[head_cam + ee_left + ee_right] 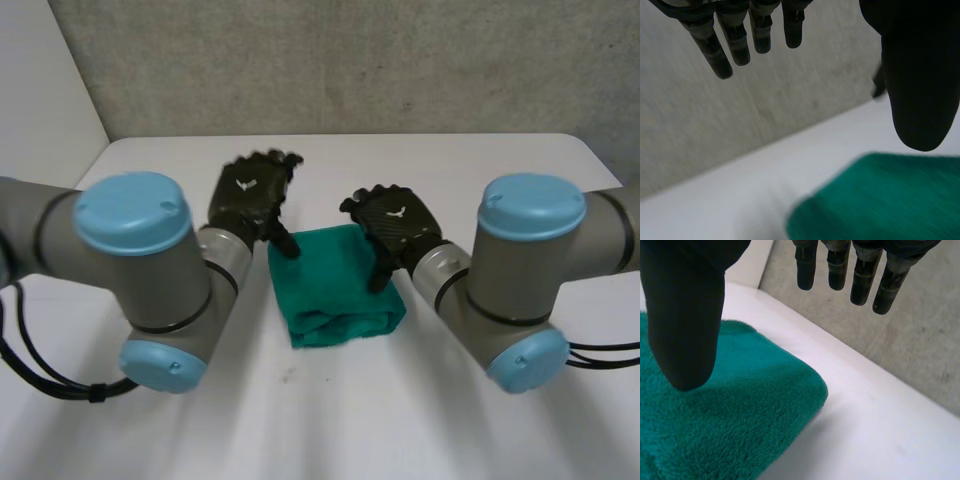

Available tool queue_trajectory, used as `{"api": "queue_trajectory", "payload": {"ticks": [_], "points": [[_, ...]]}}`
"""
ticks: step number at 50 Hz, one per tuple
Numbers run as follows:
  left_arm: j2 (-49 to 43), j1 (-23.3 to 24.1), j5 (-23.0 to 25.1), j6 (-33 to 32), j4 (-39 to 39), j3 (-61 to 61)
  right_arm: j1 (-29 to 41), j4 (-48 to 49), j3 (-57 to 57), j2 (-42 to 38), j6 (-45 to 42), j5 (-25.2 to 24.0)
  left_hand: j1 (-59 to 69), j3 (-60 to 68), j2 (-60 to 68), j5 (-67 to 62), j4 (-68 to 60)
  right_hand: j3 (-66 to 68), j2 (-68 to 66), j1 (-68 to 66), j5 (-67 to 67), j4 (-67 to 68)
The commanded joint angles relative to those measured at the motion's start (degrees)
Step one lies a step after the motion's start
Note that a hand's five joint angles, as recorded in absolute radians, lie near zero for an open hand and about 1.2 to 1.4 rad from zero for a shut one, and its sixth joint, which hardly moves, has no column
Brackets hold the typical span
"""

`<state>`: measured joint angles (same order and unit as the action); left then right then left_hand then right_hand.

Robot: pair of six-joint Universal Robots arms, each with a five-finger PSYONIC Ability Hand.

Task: Fold the towel.

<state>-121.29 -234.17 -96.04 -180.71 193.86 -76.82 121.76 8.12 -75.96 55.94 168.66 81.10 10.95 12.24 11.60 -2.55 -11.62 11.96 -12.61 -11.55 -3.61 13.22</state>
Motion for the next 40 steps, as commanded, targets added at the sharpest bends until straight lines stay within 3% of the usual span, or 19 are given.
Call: {"api": "queue_trajectory", "payload": {"ticks": [1, 12, 17, 23, 30, 31, 33, 40], "points": [[-7.29, 0.47, -1.43, 2.99, -6.66, 2.82, -1.87, -8.8, 6.33, -7.05, 4.48, -3.93, 1.78, 0.5, 1.14, -0.19, -1.11, -1.96, 2.61, 1.55, 3.61, -3.22], [-12.56, 0.47, -2.92, 2.2, -9.2, 2.29, -2.93, -14.36, 11.01, -12.17, 4.13, -3.66, 1.62, 0.33, 0.97, -0.03, -0.95, -1.96, 2.61, 1.55, 3.61, -3.22], [-10.64, 0.56, -2.75, 0.18, -12.1, 1.5, -4.95, -15.5, 10.4, -10.59, 3.69, -3.4, 0.44, -0.85, -0.21, 1.15, 0.23, -1.96, 2.61, 1.55, 3.61, -3.22], [-1.58, 0.82, -2.31, -0.08, -13.51, 1.15, -5.92, -14.8, 7.94, -0.41, 4.3, -2.96, -0.07, -1.35, -0.71, 1.66, 0.74, -1.96, 2.61, 1.55, 3.61, -3.22], [12.55, -1.71, -2.39, -0.26, -14.04, 4.39, -8.2, -9.43, 6.18, 10.15, 4.83, 6.36, -0.07, -1.36, -0.71, 1.66, 0.74, -1.96, 2.61, 1.55, 3.61, -3.22], [13.96, -2.59, -2.39, -0.26, -14.39, 4.66, -8.9, -6.56, 5.31, 14.94, 4.05, 13.14, -0.07, -1.35, -0.71, 1.66, 0.74, -1.96, 2.61, 1.55, 3.61, -3.22], [17.04, -5.13, -2.39, -0.26, -15.96, 5.1, -9.17, -5.66, 5.47, 16.91, 3.69, 15.66, -0.23, -1.52, -0.88, 1.82, 0.9, -1.96, 2.61, 1.55, 3.61, -3.22], [24.25, -10.16, 2.61, 0.0, -24.84, 6.95, -12.07, -9.43, 5.83, 20.35, 0.7, 14.88, -0.91, -2.19, -1.55, 2.5, 1.58, -1.96, 2.61, 1.55, 3.61, -3.22]]}}
